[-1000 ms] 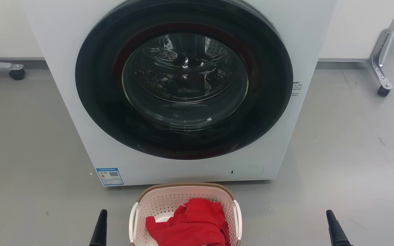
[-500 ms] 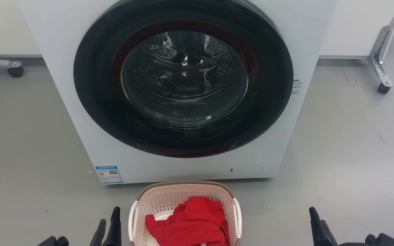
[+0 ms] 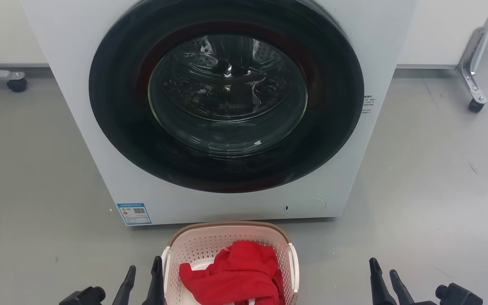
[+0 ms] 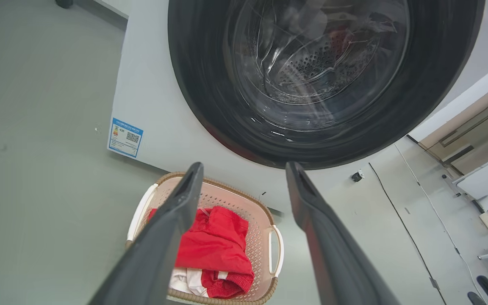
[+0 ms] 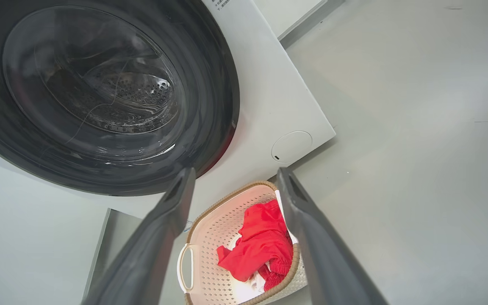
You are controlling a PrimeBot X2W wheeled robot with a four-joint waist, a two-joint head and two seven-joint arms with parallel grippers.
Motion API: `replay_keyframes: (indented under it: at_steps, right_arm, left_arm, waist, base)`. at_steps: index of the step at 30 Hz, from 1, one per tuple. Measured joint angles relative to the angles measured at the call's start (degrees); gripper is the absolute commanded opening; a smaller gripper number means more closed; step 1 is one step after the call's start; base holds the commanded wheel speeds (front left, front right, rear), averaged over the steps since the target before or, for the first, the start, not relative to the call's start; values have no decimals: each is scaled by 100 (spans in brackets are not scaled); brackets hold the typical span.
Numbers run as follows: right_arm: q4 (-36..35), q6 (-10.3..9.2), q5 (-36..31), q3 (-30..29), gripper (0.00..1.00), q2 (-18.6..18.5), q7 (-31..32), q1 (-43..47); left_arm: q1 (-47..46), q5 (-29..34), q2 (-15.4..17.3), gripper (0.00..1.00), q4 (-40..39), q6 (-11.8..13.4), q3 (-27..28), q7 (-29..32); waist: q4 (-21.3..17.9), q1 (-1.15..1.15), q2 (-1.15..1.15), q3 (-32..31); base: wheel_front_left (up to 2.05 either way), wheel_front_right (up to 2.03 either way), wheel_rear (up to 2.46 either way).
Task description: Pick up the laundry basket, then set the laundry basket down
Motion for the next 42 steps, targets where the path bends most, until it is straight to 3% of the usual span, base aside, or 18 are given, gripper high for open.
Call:
replay_keyframes:
  at_steps: [38, 42]
  right_arm:
    - [14, -535, -3053, 845, 100, -3, -802, -82]
    - [22, -535, -3127, 853, 100, -3, -803, -82]
  left_arm:
    - [1, 3216, -16, 100, -36, 552, -450, -804]
    - [2, 3227, -24, 100, -25, 552, -444, -804]
  waist:
    - [-4, 0, 0, 121]
    - [-2, 0, 0, 92]
  base:
    - [0, 0, 0]
    - [0, 0, 0]
